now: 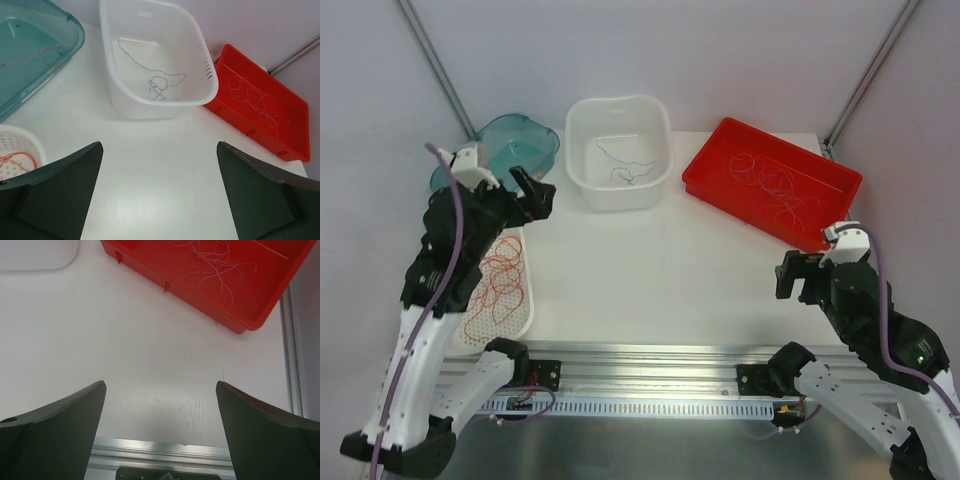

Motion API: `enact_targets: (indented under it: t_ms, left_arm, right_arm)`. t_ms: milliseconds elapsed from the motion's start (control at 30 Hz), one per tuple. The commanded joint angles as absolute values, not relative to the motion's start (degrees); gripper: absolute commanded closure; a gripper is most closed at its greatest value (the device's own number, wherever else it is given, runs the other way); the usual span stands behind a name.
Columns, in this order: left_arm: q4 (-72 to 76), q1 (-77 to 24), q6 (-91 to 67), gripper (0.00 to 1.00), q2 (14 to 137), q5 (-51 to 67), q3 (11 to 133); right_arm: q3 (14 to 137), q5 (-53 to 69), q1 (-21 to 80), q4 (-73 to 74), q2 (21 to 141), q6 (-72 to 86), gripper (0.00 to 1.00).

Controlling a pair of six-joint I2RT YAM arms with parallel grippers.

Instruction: Untangle the cables

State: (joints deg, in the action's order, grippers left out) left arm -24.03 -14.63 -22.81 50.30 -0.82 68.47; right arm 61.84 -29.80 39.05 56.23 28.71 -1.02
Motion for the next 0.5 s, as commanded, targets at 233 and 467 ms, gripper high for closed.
enact_targets:
  t_ms: [233, 467]
  left_arm:
    - [-47.79, -14.77, -19.69, 0.01, 18.83, -12.03, 64.69]
    - [-61.07, -14.77, -19.33, 0.01, 4.84, -18.18, 68.02]
  right_arm:
    - [66.97, -37.44, 39.38, 66.62, 17.6, 1.23, 0.03]
    - [67.85, -39.64, 39.29, 69.43, 8.8, 0.26, 0.03]
